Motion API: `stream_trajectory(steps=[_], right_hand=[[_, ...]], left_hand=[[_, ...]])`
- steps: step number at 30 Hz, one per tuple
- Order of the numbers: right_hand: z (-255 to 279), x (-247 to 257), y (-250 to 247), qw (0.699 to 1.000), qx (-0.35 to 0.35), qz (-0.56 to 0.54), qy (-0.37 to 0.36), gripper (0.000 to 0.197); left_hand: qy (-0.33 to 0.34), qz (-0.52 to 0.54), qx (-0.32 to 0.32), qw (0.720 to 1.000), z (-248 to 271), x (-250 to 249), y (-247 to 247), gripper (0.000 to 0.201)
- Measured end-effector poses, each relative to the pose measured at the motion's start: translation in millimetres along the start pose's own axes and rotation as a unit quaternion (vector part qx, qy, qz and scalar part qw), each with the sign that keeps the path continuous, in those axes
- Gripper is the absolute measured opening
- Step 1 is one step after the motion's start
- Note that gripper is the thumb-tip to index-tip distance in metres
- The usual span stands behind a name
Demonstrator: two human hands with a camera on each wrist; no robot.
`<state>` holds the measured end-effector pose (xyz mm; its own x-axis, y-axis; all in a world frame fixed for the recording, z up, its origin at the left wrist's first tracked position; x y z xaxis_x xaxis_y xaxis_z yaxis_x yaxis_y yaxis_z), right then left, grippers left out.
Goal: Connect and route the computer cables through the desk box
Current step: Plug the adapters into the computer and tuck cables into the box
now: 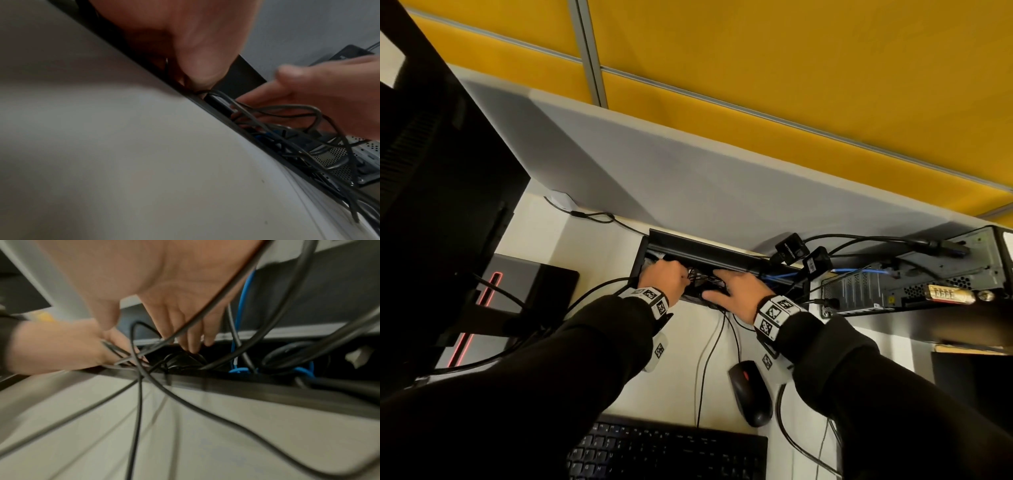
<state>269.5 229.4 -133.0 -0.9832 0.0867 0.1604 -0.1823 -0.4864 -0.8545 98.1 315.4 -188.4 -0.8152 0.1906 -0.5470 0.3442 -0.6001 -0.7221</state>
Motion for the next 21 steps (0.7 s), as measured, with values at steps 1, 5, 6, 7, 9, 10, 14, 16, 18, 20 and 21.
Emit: stream_trajectory(steps=[1, 5, 6, 7, 9, 10, 14, 16, 18, 20, 21], right_hand=[[10, 2, -4, 1.000, -0.014, 0.009, -0.023, 0.063], [18, -1, 10, 0.997, -0.005, 0.058, -0.048, 0.038], [15, -3, 12, 0.999, 0.001, 0.040, -0.021, 0.030], [11, -6, 15, 1.000, 0.008, 0.023, 0.011, 0.025], [5, -10, 12, 0.998, 0.016, 0.000, 0.067, 0.021], [1, -14, 11, 0.996, 0.021, -0.005, 0.092, 0.020], [-9, -28, 8, 0.981, 0.032, 0.079, 0.172, 0.024], [-13, -27, 7, 0.976, 0.036, 0.109, 0.183, 0.025], [-15, -21, 8, 0.973, 0.042, 0.143, 0.178, 0.024], [-15, -17, 10, 0.968, 0.042, 0.187, 0.160, 0.023], [-15, -15, 10, 0.965, 0.047, 0.208, 0.149, 0.023]], left_hand=[[-0.016, -0.017, 0.006, 1.000, -2, -1, 1, 0.019], [-0.064, -0.033, 0.026, 0.997, -10, -6, -2, 0.014], [-0.065, -0.035, 0.028, 0.997, -11, -7, -2, 0.015], [-0.064, -0.034, 0.029, 0.997, -13, -7, -2, 0.016], [-0.073, -0.029, 0.024, 0.997, -16, -6, -2, 0.017], [-0.083, -0.021, 0.018, 0.996, -17, -5, -1, 0.017], [-0.088, 0.023, 0.028, 0.995, -18, -2, 1, 0.020], [-0.073, 0.048, 0.055, 0.995, -18, 1, 0, 0.020], [-0.063, 0.051, 0.067, 0.994, -16, 2, 1, 0.022], [-0.068, 0.045, 0.072, 0.994, -14, 1, 3, 0.027], [-0.082, 0.048, 0.074, 0.993, -15, 0, 5, 0.029]])
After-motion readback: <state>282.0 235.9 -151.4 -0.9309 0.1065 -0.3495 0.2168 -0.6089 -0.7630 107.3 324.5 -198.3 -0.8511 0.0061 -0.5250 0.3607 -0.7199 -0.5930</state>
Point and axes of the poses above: each hand's wrist, its own z-axis away from the middle knuckle, its own y-axis out of the palm, x = y × z, the point moved 2 cm from there along -z, towards the middle knuckle, and after that the axes turned 14 degrees about z, right-handed, at the moved point
